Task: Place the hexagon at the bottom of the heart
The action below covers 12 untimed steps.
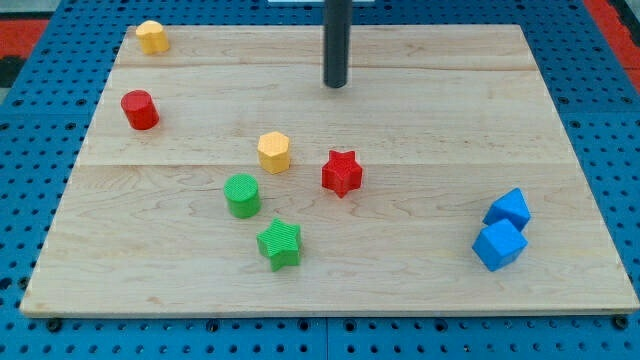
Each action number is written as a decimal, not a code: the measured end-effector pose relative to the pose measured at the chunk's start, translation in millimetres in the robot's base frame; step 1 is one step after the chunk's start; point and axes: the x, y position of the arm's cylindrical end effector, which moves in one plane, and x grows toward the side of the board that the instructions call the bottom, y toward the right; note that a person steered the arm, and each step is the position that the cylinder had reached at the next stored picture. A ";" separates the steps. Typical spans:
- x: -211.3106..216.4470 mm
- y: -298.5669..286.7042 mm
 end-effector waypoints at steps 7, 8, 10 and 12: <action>71.5 -119.5; 51.7 -114.9; 49.2 -126.2; -9.2 -190.4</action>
